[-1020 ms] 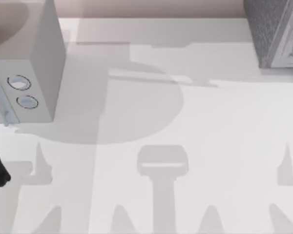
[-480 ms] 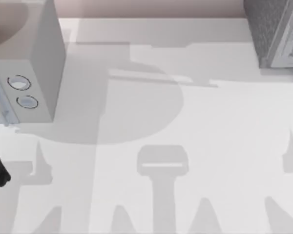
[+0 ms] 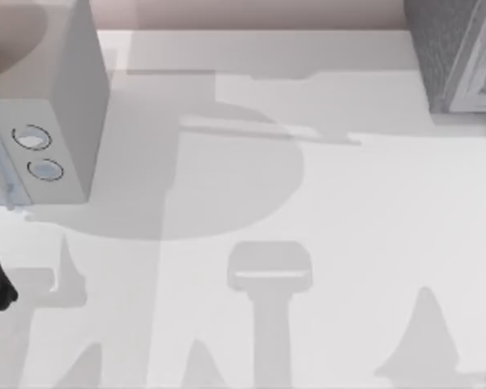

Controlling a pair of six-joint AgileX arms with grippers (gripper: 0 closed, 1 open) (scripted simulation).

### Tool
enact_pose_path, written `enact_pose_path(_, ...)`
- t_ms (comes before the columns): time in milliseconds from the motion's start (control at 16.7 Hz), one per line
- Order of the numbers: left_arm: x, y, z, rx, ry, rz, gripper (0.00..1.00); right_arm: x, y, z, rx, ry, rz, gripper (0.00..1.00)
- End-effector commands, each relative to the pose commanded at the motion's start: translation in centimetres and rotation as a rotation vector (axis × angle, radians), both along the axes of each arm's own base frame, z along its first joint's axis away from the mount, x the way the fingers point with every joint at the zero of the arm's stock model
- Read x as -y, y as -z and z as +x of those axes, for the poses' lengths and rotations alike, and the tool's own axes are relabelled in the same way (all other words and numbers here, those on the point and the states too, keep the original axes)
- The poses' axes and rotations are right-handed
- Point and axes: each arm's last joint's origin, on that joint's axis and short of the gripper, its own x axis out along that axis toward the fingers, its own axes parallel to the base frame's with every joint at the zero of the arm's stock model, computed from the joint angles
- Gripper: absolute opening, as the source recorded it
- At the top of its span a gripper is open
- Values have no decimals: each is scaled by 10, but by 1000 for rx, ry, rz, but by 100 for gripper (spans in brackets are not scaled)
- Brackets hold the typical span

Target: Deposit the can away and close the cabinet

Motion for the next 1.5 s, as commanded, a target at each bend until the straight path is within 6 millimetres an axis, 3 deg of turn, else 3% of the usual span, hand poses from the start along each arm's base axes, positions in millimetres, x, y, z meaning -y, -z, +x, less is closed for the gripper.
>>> enact_pose_path(240, 0, 0, 0, 0, 0, 0, 100, 54, 17, 1, -10, 1, 5, 100)
enact_pose_path(480, 0, 0, 0, 0, 0, 0, 100, 88, 33, -6, -12, -6, 7, 100)
enact_pose_path(1020, 0, 0, 0, 0, 0, 0, 100, 95, 36, -7, -13, -12, 8, 100)
enact_pose_path(1260, 0, 0, 0, 0, 0, 0, 100, 119, 12, 5, -15, -20, 14, 100)
enact_pose_path(1500, 0, 0, 0, 0, 0, 0, 100, 154, -41, 20, -27, -15, 37, 100)
